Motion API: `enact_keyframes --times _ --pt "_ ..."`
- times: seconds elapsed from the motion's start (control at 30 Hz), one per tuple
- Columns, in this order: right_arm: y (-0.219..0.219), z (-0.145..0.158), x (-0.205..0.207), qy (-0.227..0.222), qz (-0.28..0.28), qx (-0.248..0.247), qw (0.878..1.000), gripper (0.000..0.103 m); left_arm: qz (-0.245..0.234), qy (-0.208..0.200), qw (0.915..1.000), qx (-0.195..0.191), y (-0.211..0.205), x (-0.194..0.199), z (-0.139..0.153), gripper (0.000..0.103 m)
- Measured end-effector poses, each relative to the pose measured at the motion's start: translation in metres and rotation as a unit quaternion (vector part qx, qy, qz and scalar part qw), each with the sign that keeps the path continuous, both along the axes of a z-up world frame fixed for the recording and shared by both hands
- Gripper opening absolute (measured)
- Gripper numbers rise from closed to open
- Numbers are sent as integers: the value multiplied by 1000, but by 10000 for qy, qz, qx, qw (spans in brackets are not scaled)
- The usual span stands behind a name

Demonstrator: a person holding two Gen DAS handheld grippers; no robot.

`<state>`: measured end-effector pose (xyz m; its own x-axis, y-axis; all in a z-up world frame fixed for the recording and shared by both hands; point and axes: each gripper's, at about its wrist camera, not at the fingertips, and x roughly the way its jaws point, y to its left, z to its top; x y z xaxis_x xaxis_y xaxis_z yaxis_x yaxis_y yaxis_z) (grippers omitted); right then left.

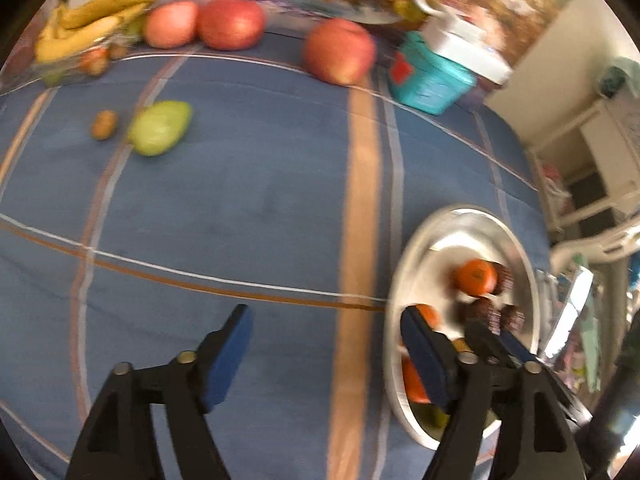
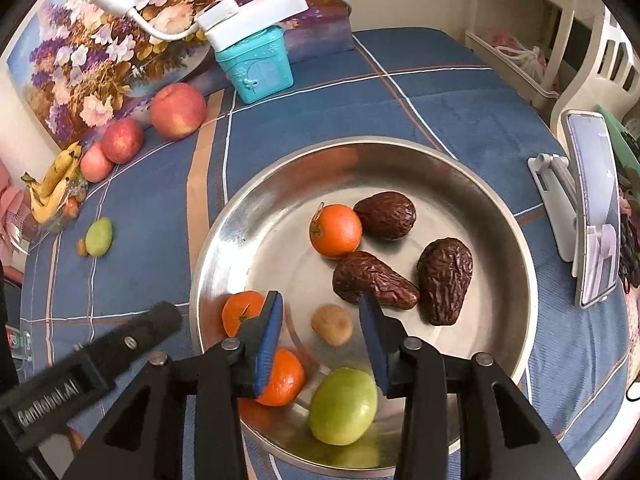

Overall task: Organize fruits
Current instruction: 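Move both tools back toward the green pear and the brown fruit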

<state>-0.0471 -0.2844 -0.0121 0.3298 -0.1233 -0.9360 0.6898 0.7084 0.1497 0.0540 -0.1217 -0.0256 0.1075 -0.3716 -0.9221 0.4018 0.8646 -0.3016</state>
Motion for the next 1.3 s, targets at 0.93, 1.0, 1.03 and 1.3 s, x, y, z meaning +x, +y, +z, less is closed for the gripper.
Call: enact_keyframes --times 0.93,1.0,1.03,1.3 --pt "22 -5 22 144 436 -435 9980 84 477 -1073 9902 753 45 49 11 103" --pt "23 -1 26 -22 441 -463 9980 84 514 -1224 9882 765 54 59 17 103" --pt "25 3 29 -125 473 -487 9976 84 485 -1306 9872 776 58 63 20 103" --pt "44 18 60 -578 858 -505 9933 84 665 -1631 9834 444 91 98 35 103"
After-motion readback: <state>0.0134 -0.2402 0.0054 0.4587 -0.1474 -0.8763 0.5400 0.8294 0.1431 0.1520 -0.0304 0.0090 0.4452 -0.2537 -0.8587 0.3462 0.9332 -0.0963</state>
